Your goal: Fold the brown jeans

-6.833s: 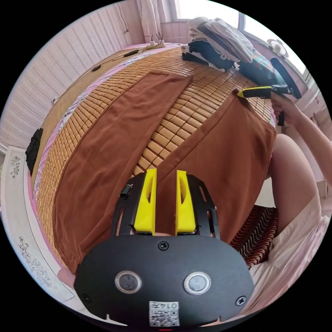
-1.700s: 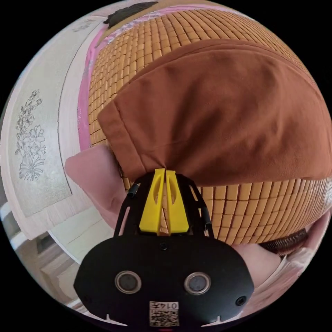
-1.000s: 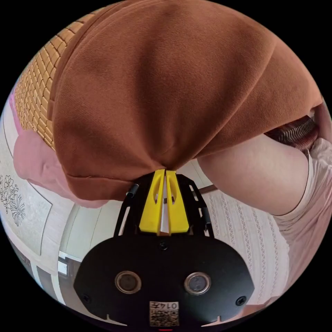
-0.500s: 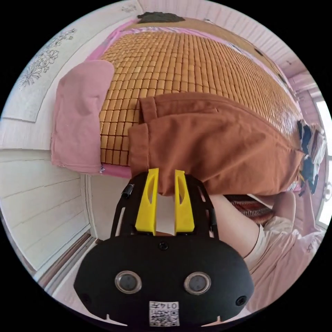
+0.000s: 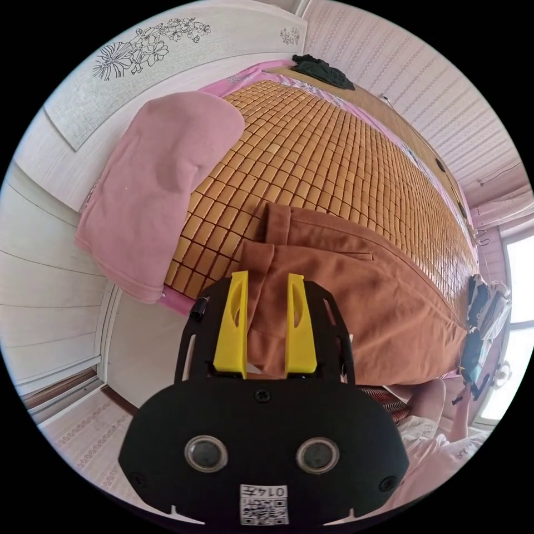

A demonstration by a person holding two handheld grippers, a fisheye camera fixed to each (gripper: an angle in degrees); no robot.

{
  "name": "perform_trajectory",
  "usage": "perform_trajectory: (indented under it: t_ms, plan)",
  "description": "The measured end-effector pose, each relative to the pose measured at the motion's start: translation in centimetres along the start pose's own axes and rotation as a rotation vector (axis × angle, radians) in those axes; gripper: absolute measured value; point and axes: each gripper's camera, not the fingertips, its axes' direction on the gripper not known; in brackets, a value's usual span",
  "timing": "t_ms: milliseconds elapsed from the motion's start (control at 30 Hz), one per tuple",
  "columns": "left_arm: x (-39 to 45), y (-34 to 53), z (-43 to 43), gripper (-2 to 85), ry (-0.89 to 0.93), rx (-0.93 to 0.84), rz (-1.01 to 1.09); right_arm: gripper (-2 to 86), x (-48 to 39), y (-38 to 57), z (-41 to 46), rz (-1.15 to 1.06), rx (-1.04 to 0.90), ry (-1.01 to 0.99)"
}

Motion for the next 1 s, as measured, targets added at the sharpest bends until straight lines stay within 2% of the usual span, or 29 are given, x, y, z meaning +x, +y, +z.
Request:
perform_trajectory:
  t_ms: [133,300,400,467,533,700,833,1000]
  plan:
    - [-0.8,1.1,-1.8,10.1,-0.009,0.005,0.051,10.1,-4.8,-4.1,0.1,-0.176,0.060,0.088]
    - [-1.5,2.5,-4.3,11.2,-0.095,0.043,0.115,14.0,-6.4,-8.2,3.0,-0.181,0.008,0.124]
    - [-2.5,2.5,-3.6,12.2,-0.132,0.034,0.110,11.9,-6.8,-9.0,6.3,-0.213,-0.109,0.158]
    - [-3.1,2.0,-2.2,14.1,-0.155,-0.017,0.083,9.9,-6.8,-8.9,6.3,-0.205,-0.096,0.143]
    - [-3.9,1.6,0.3,12.6,-0.056,-0.107,0.087,6.4,-7.1,-8.9,6.1,-0.215,-0.132,0.149]
    - [-4.9,3.5,-2.1,7.5,0.001,-0.006,0.103,0.8,-7.4,-7.7,2.9,-0.315,-0.075,0.171]
    - [-5.2,6.5,-7.1,4.3,0.112,0.114,0.149,-0.1,-5.5,-6.3,-1.9,-0.255,0.039,0.088]
    - [-4.3,8.7,-13.3,1.5,0.156,0.269,0.194,-0.4,-4.7,-4.9,-5.1,-0.275,0.095,0.146]
